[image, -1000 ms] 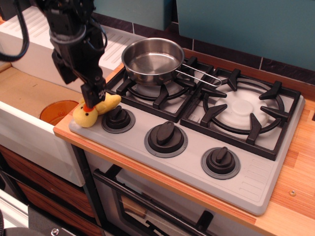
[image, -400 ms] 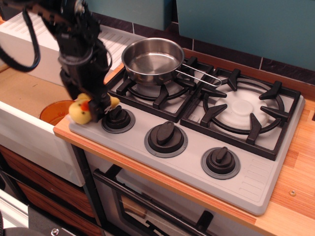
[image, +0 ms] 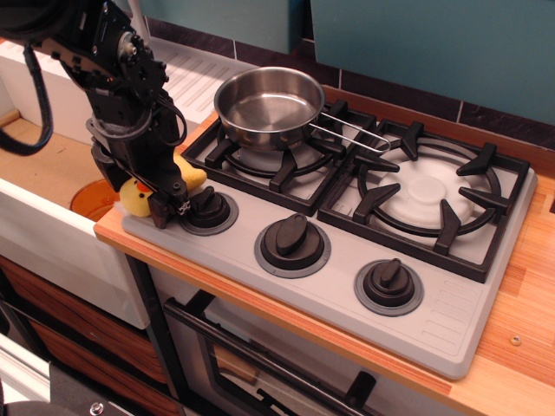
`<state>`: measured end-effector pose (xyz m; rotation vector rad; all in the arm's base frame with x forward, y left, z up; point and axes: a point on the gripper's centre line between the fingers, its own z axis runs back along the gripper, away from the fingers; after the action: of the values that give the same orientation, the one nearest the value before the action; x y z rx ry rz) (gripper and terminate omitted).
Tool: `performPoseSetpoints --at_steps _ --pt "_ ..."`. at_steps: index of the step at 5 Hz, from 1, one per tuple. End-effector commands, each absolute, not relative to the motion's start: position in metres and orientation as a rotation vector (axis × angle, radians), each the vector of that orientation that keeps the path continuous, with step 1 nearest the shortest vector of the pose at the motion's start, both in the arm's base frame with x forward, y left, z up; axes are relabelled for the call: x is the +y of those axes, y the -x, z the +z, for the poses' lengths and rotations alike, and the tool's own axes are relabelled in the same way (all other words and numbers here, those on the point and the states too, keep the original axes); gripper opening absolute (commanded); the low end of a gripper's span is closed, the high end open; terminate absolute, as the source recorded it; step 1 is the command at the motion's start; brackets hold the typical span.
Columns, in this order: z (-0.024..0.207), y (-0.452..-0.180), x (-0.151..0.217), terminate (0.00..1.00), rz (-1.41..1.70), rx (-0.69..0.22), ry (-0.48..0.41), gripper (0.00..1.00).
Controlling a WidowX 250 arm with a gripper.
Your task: Put stuffedduck in pan
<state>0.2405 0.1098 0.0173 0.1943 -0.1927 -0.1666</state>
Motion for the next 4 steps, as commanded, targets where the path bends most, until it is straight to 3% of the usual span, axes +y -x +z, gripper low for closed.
performPoseSetpoints --at_steps 1,4 --pt "0.014 -0.234 0.096 0.0 -0.179 -0.127 -0.21 0.0" --pt "0.07 -0.235 0.093 0.0 -0.17 -0.057 -0.261 0.0"
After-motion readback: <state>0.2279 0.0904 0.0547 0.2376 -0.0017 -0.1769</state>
